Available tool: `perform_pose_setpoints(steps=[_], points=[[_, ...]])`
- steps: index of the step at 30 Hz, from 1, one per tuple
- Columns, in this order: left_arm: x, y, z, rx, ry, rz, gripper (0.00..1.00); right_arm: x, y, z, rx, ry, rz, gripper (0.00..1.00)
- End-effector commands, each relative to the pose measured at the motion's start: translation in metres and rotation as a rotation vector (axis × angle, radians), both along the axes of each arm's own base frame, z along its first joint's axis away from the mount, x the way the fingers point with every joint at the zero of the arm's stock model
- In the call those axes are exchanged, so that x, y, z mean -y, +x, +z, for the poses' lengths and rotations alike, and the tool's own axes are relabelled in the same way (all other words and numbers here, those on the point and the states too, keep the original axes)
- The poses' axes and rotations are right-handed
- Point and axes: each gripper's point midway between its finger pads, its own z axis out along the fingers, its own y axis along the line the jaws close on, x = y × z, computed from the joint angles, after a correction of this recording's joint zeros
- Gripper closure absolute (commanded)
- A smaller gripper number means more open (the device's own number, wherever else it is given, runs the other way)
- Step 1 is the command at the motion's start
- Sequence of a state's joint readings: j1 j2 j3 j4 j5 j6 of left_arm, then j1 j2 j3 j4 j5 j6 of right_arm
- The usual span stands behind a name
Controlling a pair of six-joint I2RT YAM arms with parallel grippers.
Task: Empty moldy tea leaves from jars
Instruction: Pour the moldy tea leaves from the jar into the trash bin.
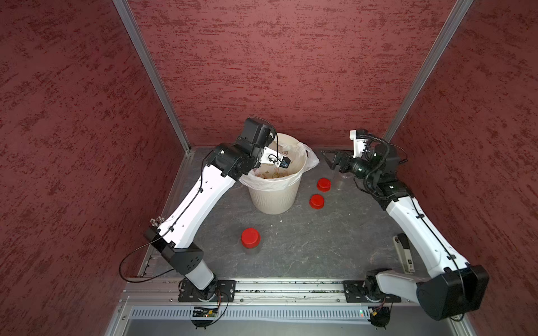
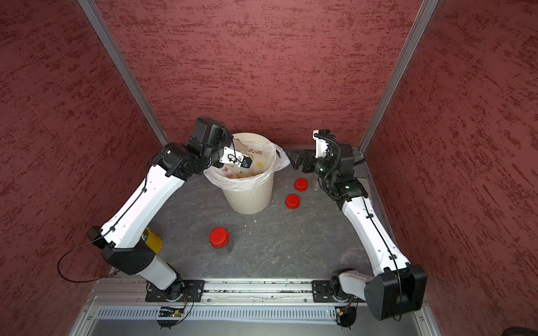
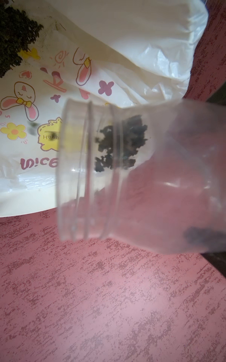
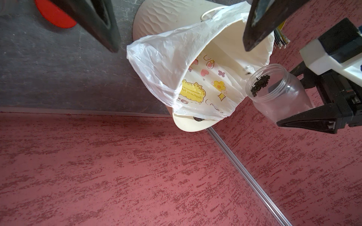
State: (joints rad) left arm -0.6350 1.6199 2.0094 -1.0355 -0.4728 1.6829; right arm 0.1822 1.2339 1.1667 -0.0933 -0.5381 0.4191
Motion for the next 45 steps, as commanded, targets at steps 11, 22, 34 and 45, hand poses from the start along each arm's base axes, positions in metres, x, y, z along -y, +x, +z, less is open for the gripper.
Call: perform_pose_setpoints(steps=[11,22,34,45], points=[[0.0,-0.001,-0.011,-0.033,0.002,0.005,0.34,0.002,-0.005,0.02,0.059,0.02,0.003,0.01],[0.002,0.002,0.003,0.001,-0.001,-0.006,0.33,0.001,-0.004,0.023,0.063,0.02,0.008,0.01],[0.005,0.007,0.022,0.041,-0.01,-0.015,0.33,0.001,-0.004,0.025,0.066,0.016,0.01,0.01],[0.001,0.008,0.015,0.028,0.003,-0.005,0.33,-0.002,-0.001,0.023,0.056,0.03,0.023,0.01]])
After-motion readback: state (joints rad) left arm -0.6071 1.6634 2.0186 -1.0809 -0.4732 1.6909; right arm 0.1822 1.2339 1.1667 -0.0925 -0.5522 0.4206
